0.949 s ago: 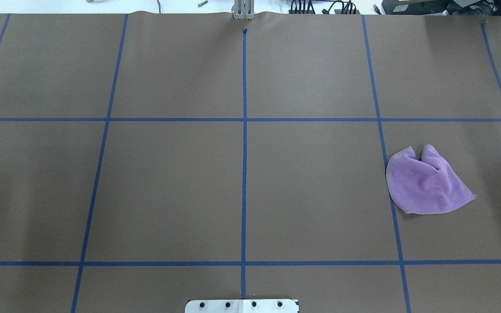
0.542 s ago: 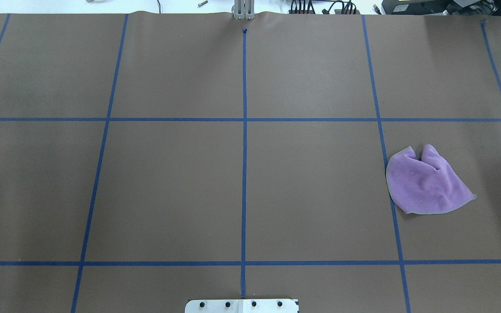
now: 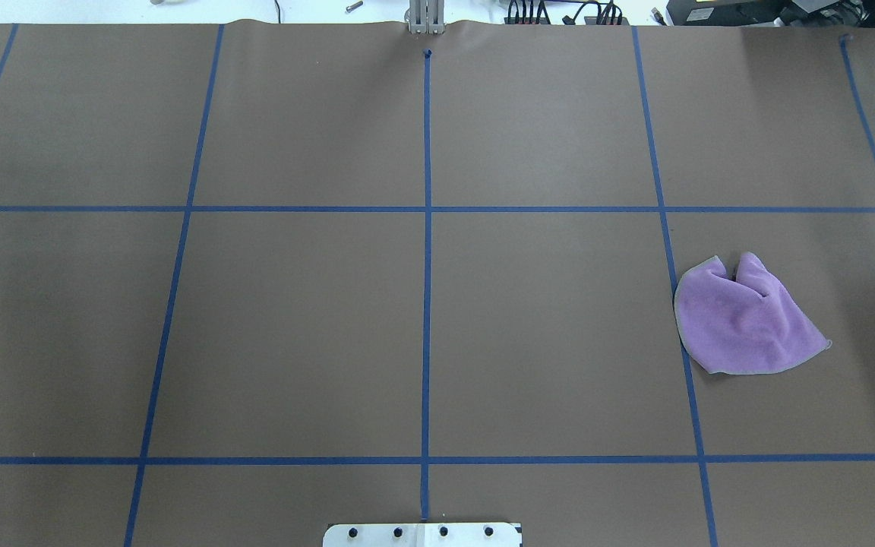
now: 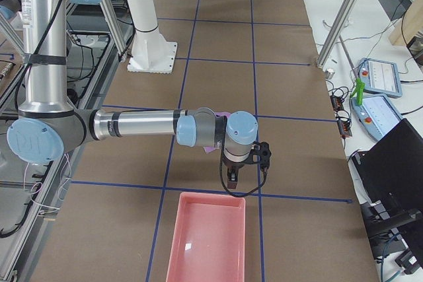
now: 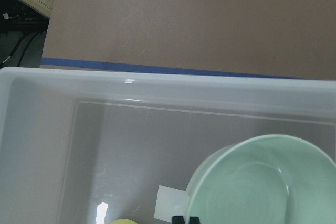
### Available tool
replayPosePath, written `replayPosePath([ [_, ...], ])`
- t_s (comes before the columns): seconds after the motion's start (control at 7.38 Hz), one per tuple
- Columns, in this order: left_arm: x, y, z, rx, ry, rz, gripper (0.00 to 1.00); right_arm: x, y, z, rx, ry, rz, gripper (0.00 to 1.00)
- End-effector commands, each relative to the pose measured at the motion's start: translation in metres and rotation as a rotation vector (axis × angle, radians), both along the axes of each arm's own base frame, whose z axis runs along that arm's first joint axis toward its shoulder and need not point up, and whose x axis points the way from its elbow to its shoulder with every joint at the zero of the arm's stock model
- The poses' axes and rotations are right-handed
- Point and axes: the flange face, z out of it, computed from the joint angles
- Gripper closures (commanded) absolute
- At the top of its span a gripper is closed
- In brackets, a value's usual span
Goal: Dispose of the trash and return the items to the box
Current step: 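Lower the green bowl into the clear bin and open the left gripper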
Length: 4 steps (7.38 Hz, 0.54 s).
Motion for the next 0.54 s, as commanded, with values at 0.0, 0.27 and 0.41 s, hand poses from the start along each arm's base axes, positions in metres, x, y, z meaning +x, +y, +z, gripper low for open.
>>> replayPosePath([
  [0.0, -0.001, 0.008, 0.022, 0.057, 0.008, 0.003, 0.02, 0.000, 0.000, 0.000, 0.000, 0.000, 0.000, 0.00],
  [0.27, 0.000, 0.000, 0.012, 0.090, 0.019, 0.005, 0.02, 0.000, 0.000, 0.000, 0.000, 0.000, 0.000, 0.00],
  [0.41, 0.001, -0.006, 0.007, 0.096, 0.026, 0.007, 0.01, 0.000, 0.000, 0.000, 0.000, 0.000, 0.000, 0.00],
])
